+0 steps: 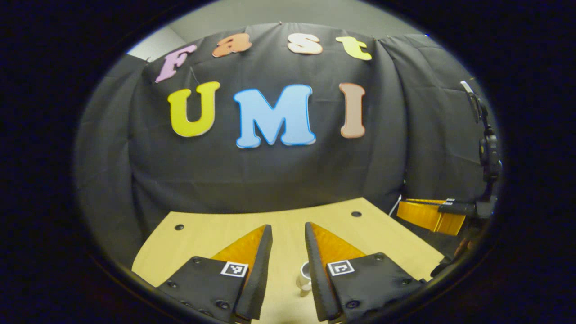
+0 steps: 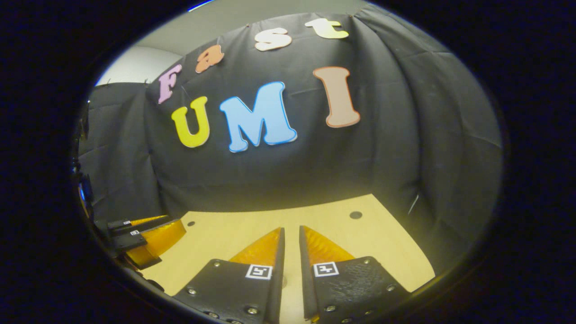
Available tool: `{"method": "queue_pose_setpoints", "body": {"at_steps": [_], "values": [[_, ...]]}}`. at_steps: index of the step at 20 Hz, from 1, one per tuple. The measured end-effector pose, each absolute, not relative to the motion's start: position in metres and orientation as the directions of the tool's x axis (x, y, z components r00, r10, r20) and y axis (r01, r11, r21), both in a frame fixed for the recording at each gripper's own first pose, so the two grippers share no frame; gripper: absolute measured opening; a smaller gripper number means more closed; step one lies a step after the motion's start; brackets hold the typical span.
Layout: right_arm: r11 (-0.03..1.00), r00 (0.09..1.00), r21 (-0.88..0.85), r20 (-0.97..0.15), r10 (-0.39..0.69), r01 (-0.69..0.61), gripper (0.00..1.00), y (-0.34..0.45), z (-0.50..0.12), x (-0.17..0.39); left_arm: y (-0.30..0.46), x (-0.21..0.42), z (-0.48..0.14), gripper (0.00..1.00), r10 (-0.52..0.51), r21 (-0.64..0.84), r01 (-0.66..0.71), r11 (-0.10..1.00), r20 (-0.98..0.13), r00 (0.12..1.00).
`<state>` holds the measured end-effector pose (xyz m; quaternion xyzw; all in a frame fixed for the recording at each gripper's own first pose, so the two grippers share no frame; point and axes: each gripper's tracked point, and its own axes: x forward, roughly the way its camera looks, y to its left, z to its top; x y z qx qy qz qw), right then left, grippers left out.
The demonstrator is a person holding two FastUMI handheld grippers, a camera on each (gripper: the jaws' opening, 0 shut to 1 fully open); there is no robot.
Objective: Put the toothbrush and toothpaste on the desktop into the cup, then pick up the cup and place it on the coaster on the desktop.
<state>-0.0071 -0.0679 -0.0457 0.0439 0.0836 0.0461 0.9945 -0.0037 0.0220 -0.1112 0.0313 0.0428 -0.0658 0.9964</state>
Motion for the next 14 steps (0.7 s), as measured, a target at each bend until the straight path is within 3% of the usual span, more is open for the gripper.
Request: {"method": "queue_pose_setpoints", "body": {"at_steps": [6, 7, 8, 14], "values": [[0.993, 0.993, -0.008, 0.012, 0.115, -0.115, 0.19, -0.058, 0.021, -0.019, 0.046, -0.025, -0.116, 0.49, -0.012, -0.031, 0.016, 0.999, 0.125, 0.992], [0.993, 0.993, -0.011, 0.024, 0.12, -0.12, 0.22, -0.055, 0.025, -0.021, 0.047, -0.023, -0.114, 0.48, -0.003, -0.035, 0.008, 0.999, 0.145, 0.989], [0.993, 0.992, -0.014, 0.028, 0.121, -0.121, 0.19, -0.054, 0.028, -0.023, 0.049, -0.021, -0.113, 0.49, 0.012, -0.032, -0.007, 0.999, 0.157, 0.988], [0.988, 0.988, 0.003, 0.017, 0.154, -0.154, 0.18, -0.043, 0.03, -0.016, 0.051, -0.029, -0.108, 0.48, 0.055, -0.021, -0.052, 0.998, 0.168, 0.984]]}}
